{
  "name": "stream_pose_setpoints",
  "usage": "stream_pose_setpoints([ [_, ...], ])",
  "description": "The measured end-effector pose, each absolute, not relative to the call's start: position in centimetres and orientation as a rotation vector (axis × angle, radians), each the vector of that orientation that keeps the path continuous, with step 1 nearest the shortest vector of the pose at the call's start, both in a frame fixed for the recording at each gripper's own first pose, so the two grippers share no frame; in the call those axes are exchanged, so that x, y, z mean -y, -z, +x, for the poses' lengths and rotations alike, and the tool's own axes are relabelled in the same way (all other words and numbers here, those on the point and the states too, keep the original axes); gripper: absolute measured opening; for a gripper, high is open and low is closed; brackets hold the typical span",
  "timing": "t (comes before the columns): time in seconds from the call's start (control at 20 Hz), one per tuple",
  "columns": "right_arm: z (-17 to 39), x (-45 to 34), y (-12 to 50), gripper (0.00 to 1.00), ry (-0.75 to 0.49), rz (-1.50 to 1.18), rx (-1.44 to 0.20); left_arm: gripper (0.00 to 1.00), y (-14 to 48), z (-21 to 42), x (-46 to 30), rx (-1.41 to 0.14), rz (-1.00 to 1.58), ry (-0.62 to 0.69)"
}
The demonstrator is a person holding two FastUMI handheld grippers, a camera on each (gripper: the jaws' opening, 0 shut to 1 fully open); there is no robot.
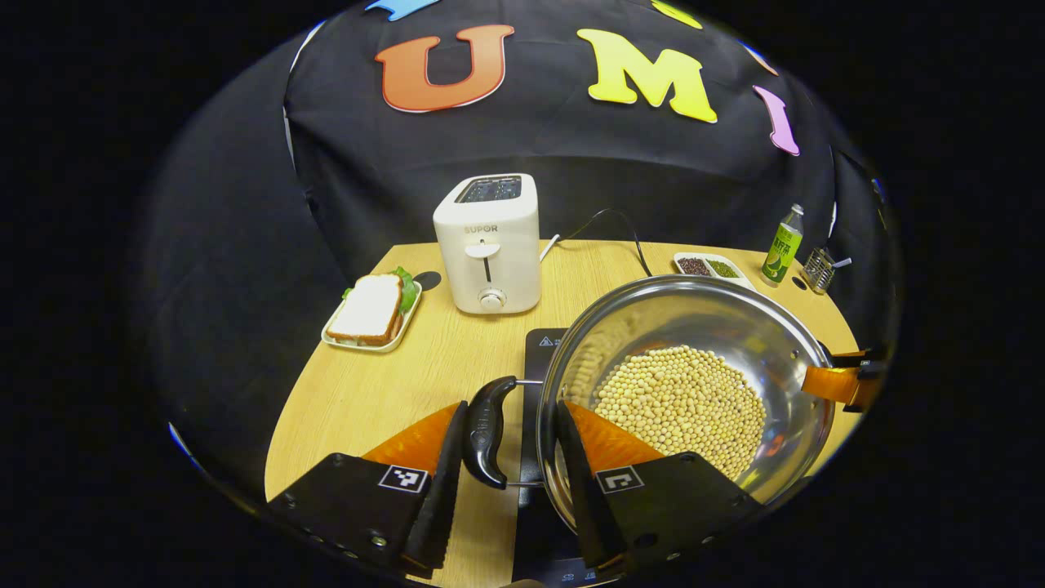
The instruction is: First push the handle of the pot to place it horizontally, then grasp the pot with both hands and set it on the induction cooktop.
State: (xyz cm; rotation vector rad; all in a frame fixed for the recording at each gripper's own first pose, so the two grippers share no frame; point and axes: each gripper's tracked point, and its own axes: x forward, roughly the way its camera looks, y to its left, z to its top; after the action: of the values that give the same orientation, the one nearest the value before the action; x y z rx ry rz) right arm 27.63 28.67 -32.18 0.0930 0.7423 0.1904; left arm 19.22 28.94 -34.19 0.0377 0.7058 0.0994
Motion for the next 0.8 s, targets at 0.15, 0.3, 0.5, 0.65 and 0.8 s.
stream_pose_setpoints([
  [0.15,27.7,-28.6,32.2,0.56,-0.19,0.097,-0.72,0.61,34.3,19.3,-28.9,-0.675,0.057,-0.105],
  [0.3,27.7,-28.7,32.2,0.58,-0.191,0.114,-0.7,0.61,34.2,19.2,-28.9,-0.669,0.066,-0.105],
  [0.5,27.9,-28.6,32.0,0.64,-0.201,0.114,-0.668,0.61,34.0,19.3,-29.0,-0.67,0.064,-0.107],
  [0.65,28.0,-28.3,31.8,0.74,-0.199,0.062,-0.647,0.61,33.9,19.3,-28.9,-0.666,0.055,-0.101],
  [0.8,28.2,-28.0,31.0,0.84,-0.187,0.015,-0.616,0.63,33.2,19.4,-29.0,-0.646,0.037,-0.078],
])
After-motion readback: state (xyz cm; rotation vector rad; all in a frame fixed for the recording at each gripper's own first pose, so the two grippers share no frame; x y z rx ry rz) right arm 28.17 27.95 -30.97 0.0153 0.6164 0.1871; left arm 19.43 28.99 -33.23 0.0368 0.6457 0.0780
